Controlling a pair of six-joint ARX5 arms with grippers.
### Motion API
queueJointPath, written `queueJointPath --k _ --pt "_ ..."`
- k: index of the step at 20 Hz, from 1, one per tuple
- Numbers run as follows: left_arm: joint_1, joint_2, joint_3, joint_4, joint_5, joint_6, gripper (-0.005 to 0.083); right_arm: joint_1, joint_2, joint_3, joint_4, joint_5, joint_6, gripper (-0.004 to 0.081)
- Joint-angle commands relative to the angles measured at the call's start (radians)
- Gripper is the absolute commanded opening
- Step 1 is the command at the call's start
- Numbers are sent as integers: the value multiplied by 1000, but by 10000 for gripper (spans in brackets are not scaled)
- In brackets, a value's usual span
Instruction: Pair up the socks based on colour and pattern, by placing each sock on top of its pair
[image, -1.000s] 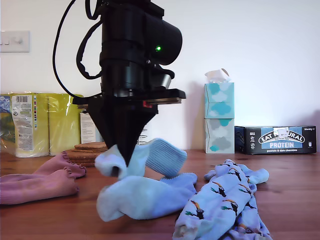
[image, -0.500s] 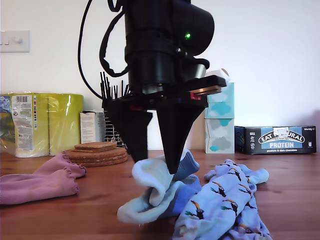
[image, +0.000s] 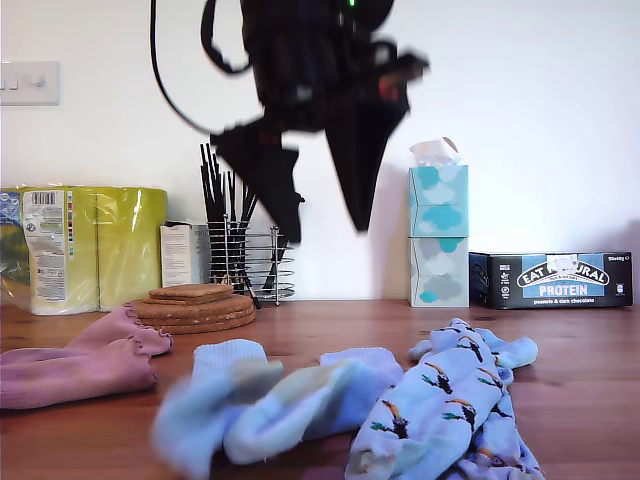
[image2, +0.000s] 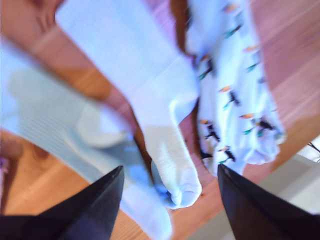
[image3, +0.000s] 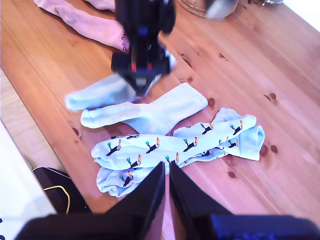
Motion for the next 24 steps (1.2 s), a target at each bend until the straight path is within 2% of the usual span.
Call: queueJointPath --k 1,3,7,9,13,16,20,24 --pt "0 -13 -11 -19 -35 15 521 3 -3 -4 6 -3 -5 -13" --pt "18 -12 -39 -26 -101 26 459 3 -3 -4 6 -3 0 -13" --pt "90 -12 -163 -6 -113 -7 458 3 -3 -4 6 -3 2 -13" --pt "124 -13 -261 40 -78 -39 460 3 -3 -4 7 -2 1 -13" --pt "142 -25 -428 180 77 -89 468 2 -3 -4 9 0 1 -13" --pt "109 -79 -523 287 92 -129 467 2 -2 -4 8 0 1 -13" --pt "102 -230 -600 394 53 -160 467 2 -2 -4 8 0 1 -13" --pt "102 -472 -711 518 -79 -158 466 2 -2 -4 10 0 1 -13"
